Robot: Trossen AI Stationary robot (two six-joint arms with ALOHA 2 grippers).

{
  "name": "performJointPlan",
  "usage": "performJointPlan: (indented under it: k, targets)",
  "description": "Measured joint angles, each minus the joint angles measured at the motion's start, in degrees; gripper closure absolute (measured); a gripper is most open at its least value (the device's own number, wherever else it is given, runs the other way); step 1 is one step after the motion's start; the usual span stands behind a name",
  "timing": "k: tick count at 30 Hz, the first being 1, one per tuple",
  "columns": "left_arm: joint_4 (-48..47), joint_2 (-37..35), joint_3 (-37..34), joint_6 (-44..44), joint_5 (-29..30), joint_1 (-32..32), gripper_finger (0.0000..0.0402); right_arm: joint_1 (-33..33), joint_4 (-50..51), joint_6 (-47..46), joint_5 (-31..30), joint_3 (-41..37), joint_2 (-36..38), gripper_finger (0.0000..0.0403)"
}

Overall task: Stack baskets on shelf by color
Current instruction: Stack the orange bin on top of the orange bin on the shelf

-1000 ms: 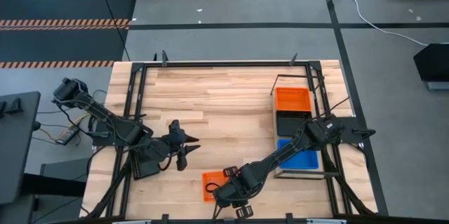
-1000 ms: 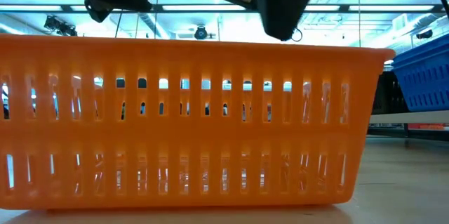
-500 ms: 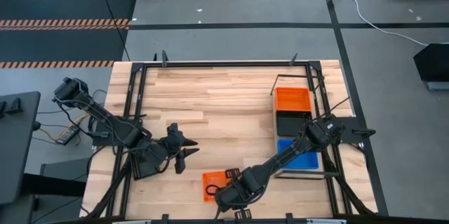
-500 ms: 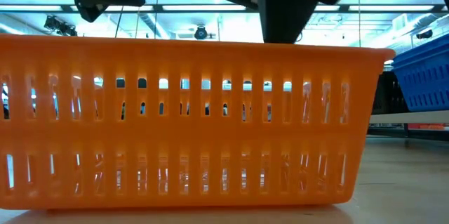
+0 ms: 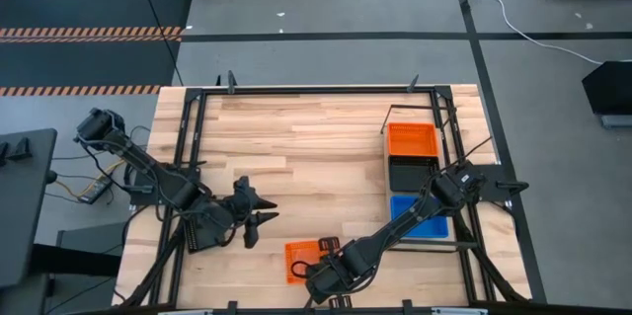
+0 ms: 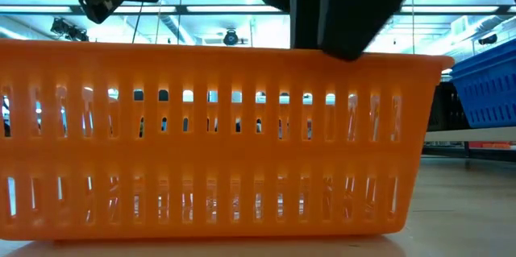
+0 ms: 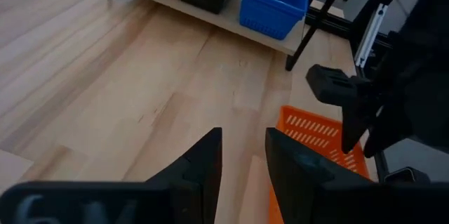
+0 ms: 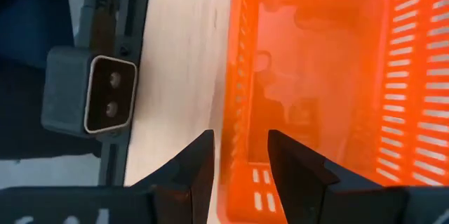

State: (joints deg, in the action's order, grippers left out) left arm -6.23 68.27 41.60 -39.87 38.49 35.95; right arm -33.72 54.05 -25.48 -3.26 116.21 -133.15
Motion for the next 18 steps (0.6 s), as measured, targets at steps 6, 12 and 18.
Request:
performJointPlan:
  k: [6,12,18]
  targets:
    - [0.0,0.0,0.0,-0.1,0.3,1.0,0.0285,0.0,-2.5,-0.5,-1.1,-3.6,0.0,0.0262]
    - [0.0,0.0,0.0,-1.5,0.3,1.0,0.0285,0.1,-1.3,0.5,-3.3,-4.2,0.0,0.027]
    - [0.0,0.0,0.0,-1.5,0.3,1.0,0.0285,1.5,0.0,3.8,-2.7,-4.2,0.0,0.0361]
